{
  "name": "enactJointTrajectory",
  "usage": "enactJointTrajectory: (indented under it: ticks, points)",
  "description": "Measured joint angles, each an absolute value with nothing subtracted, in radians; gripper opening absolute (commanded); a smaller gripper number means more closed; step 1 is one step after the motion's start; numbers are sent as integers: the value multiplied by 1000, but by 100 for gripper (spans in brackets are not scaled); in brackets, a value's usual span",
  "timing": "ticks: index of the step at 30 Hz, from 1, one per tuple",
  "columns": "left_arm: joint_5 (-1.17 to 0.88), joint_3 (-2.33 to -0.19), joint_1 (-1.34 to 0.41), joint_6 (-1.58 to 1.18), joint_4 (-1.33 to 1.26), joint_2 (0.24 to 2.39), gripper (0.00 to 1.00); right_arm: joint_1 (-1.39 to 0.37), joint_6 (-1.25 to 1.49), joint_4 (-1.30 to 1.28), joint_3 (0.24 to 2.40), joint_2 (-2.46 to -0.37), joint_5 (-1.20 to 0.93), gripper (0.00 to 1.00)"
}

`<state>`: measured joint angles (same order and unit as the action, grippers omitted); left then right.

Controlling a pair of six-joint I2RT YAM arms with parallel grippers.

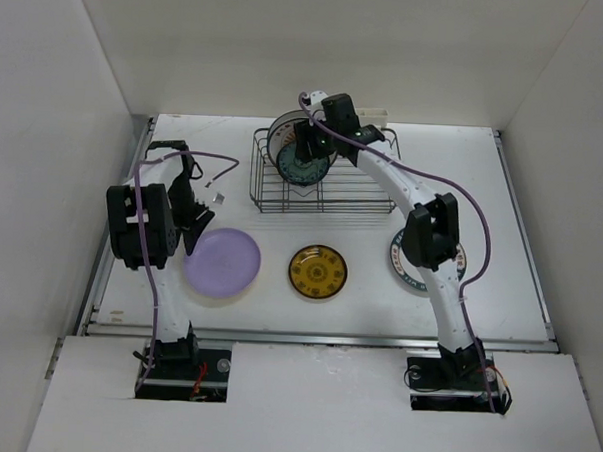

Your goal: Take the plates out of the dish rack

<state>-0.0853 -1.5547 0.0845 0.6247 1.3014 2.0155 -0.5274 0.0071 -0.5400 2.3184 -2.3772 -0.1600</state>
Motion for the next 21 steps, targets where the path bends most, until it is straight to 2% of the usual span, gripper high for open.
enactJointTrajectory:
  ticks: [5,11,17,21]
  points:
    - [-68,-1558,84,620,1303,2019,57,-535,16,-540,2327,-2398,-125,67]
    - [-75,-1671,84,607,1320,2019,59,-554,9,-549,2357,-2415,-73,67]
    - [-202,-2103,76,522,1305,2058,66,-577,-47,-546,2351,-2383,-43,67]
    - [-282,-2245,15,419,1299,2076,72,-582,-87,-513,2320,-2313,-3,67]
